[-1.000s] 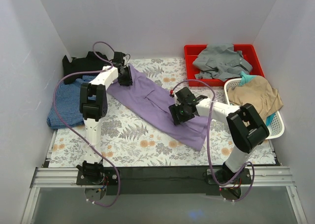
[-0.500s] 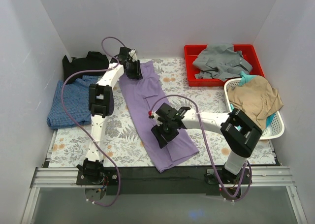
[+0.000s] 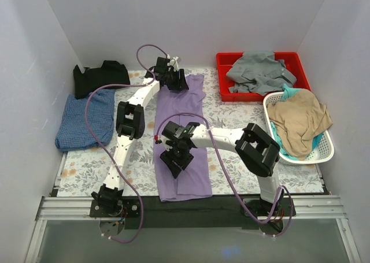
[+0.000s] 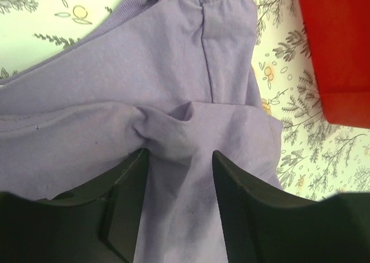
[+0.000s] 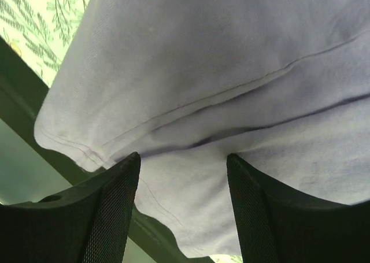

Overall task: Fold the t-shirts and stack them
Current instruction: Fold the tshirt

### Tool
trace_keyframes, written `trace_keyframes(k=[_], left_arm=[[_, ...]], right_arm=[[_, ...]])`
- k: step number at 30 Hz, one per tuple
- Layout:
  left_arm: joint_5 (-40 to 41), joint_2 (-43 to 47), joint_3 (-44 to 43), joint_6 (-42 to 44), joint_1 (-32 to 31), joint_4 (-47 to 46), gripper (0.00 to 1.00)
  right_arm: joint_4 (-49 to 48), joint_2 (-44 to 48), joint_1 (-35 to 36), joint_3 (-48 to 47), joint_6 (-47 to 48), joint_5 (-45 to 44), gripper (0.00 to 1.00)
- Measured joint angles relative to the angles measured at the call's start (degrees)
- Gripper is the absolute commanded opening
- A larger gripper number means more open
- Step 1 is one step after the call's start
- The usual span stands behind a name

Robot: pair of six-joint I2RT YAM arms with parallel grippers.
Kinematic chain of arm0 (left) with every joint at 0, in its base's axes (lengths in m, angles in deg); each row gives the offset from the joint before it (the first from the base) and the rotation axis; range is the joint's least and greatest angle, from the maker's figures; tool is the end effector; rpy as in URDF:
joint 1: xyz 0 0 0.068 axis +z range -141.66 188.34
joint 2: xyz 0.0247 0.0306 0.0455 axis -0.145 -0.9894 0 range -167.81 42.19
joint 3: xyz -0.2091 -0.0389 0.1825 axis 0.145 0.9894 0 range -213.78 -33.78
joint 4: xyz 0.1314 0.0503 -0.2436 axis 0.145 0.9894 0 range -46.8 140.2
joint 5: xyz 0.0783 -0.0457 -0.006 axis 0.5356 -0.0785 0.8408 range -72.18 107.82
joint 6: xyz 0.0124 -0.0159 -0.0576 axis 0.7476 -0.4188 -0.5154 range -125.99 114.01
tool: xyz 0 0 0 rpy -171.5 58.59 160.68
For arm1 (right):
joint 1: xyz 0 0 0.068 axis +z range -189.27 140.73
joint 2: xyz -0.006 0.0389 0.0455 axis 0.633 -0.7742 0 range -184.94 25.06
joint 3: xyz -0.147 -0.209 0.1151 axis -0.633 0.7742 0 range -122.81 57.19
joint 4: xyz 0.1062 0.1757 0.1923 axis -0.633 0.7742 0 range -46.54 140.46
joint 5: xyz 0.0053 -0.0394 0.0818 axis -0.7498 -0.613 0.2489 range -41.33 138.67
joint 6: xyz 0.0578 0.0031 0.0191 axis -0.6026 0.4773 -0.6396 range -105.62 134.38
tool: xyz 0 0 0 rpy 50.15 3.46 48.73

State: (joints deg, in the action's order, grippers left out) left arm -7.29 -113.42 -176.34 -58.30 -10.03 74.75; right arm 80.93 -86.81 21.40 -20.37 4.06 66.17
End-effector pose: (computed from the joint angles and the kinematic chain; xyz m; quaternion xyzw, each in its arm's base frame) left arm 0.5845 -0.2144 0.1430 -0.1827 0.8858 -0.3814 0.1912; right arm 0.1895 0.3656 0.1536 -0.4369 0.8730 0.2131 0.0402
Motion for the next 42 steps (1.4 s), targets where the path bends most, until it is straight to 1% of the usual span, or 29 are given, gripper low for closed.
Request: trace_keyframes(k=[4, 7, 11, 14, 17, 20, 22, 23, 27, 29, 33, 35, 37, 39, 42], left_arm=[[-1.2, -0.7, -0.2, -1.3, 0.7, -2.6, 0.52], [-1.4, -0.7, -0.2, -1.7, 1.3, -3.8, 0.55], [-1.4, -0.7, 0.2, -1.5, 2.4, -4.9, 0.56], [-1.4, 1.0, 4.0, -1.0, 2.8, -7.1, 0.56], [-0.3, 5.5, 10.1, -0.6, 3.0, -7.8, 0.56], [1.1, 11.8, 16.4, -0.4, 3.1, -7.4, 0.56], [2.1, 17.6, 20.9, -0.6, 3.1, -7.2, 0.55], [2.2, 20.6, 23.1, -0.9, 3.1, -7.2, 0.53], [1.5, 36.4, 37.6, -3.1, 3.0, -8.3, 0.52], [0.6, 45.4, 47.7, -4.4, 2.5, -9.5, 0.52], [-2.5, 61.0, 68.9, -9.1, -0.6, -11.8, 0.52], [-2.9, 68.4, 80.6, -12.6, -4.0, -12.7, 0.52], [-2.6, 74.4, 90.0, -16.5, -8.0, -11.9, 0.5], [-2.0, 80.3, 98.0, -21.1, -12.3, -11.4, 0.49], [-0.1, 87.6, 105.3, -26.9, -16.5, -10.4, 0.49]], right_arm=[[2.3, -3.3, -0.2, -4.9, 0.6, -0.8, 0.68], [2.9, -4.4, -0.4, -6.9, 0.7, -2.6, 0.69], [2.6, -4.1, -0.7, -7.3, 1.6, -7.8, 0.7], [2.3, -3.0, -1.0, -6.6, 2.9, -14.1, 0.7], [2.4, 0.5, -1.4, -5.4, 3.6, -17.9, 0.71], [2.3, 6.7, -1.9, -4.4, 4.0, -19.4, 0.71], [1.8, 11.2, -2.0, -3.6, 3.9, -19.4, 0.71], [1.5, 13.7, -2.0, -2.9, 3.6, -19.5, 0.72], [0.1, 21.8, -2.1, 3.0, 1.2, -21.9, 0.72], [-0.2, 24.4, -2.7, 8.0, -0.2, -23.2, 0.72], [0.1, 25.7, -5.7, 18.3, -3.3, -25.6, 0.72], [0.1, 26.5, -7.4, 22.9, -4.7, -26.3, 0.73], [0.1, 28.6, -8.7, 26.5, -6.2, -26.2, 0.73], [-0.5, 31.7, -9.6, 29.1, -7.7, -25.3, 0.73], [-2.4, 36.3, -10.4, 32.5, -10.1, -23.2, 0.73]])
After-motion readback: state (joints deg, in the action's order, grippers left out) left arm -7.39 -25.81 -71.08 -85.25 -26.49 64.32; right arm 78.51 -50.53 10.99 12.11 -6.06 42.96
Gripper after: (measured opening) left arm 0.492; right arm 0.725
